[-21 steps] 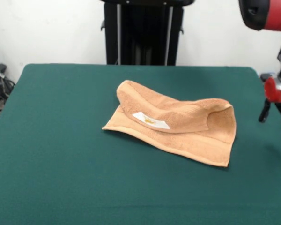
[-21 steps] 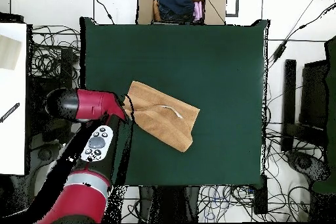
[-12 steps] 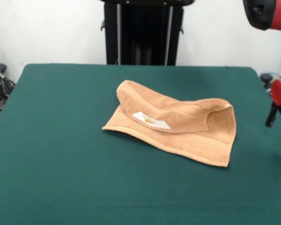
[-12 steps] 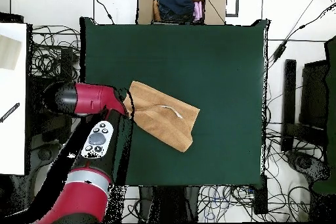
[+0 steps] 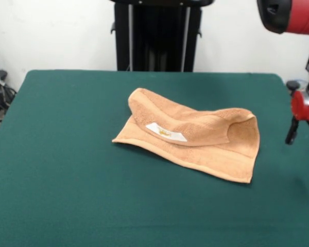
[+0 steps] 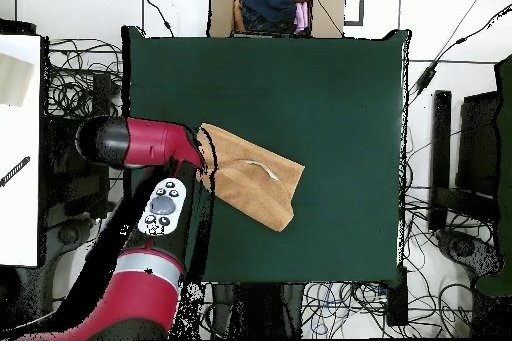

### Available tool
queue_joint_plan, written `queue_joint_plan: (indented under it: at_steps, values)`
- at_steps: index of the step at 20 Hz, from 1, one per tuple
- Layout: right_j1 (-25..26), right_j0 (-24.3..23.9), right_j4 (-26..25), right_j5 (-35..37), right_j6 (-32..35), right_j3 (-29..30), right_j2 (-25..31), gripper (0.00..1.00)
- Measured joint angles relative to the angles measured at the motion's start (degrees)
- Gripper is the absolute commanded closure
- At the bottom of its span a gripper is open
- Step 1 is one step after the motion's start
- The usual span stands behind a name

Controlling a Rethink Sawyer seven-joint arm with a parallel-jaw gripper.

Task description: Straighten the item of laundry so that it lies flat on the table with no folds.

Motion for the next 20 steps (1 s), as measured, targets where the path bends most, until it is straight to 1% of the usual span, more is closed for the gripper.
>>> queue_joint_plan:
  at_steps: [7, 20]
  values:
    - [0.00, -2.14, 0.00, 0.00, 0.00, 0.01, -0.02, 0.00]
    - [-0.13, -4.15, -0.04, 0.00, 0.00, 0.19, 0.00, 0.00]
